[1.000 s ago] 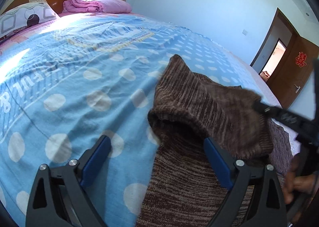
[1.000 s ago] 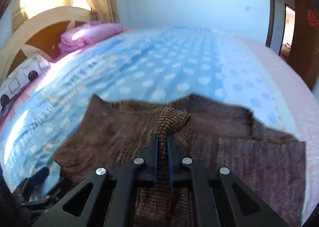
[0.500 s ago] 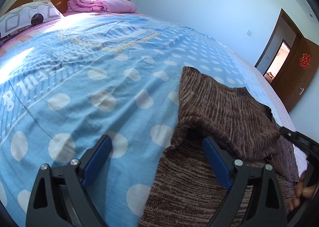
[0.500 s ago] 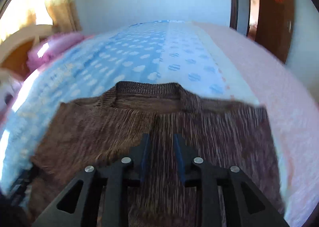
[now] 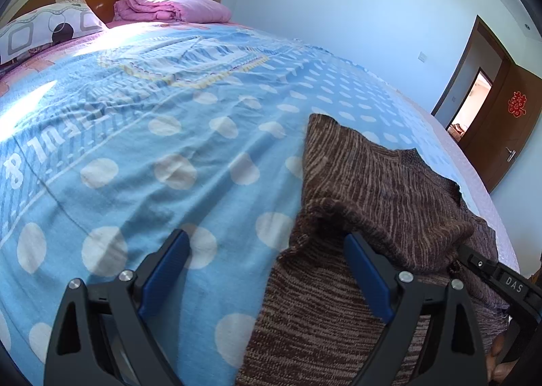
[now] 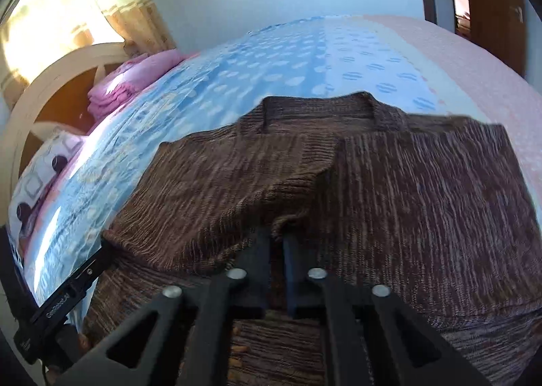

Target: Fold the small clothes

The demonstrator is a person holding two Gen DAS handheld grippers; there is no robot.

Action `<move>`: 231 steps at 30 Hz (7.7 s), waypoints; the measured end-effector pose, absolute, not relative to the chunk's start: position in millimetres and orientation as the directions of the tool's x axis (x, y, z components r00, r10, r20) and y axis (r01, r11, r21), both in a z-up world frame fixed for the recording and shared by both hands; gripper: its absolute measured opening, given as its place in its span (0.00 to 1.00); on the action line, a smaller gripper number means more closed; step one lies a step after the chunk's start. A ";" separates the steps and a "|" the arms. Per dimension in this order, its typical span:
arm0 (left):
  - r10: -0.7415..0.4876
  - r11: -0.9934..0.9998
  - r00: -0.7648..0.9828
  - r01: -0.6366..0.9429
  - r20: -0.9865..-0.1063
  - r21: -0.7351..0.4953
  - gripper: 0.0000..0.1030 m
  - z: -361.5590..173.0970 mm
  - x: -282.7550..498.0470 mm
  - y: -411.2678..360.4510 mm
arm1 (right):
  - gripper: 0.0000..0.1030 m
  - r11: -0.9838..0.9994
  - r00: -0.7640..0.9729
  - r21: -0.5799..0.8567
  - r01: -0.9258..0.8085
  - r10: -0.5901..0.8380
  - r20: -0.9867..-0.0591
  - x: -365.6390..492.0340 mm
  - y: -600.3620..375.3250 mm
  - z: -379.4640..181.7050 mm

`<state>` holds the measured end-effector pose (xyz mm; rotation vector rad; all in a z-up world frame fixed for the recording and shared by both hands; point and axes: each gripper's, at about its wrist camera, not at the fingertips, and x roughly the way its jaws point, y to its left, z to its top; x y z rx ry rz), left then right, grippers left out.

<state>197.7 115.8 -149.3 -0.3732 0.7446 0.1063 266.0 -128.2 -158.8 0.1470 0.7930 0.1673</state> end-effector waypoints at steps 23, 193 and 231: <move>-0.048 0.924 0.744 -0.220 -0.667 -0.312 0.92 -145.5 195.2 116.6 | 0.04 0.987 0.736 0.121 -0.108 0.161 -0.658 247.9 -126.7 -142.5; -0.481 0.849 0.489 0.467 -0.728 -0.247 0.41 -139.3 178.0 80.3 | 0.50 0.999 0.675 0.040 -0.002 0.031 -0.737 117.0 -256.1 -155.5; -0.383 0.922 0.708 0.256 -0.593 -0.289 0.12 -62.3 226.6 96.8 | 0.04 0.986 0.863 -0.135 0.100 -0.153 -0.481 155.0 -231.6 -56.3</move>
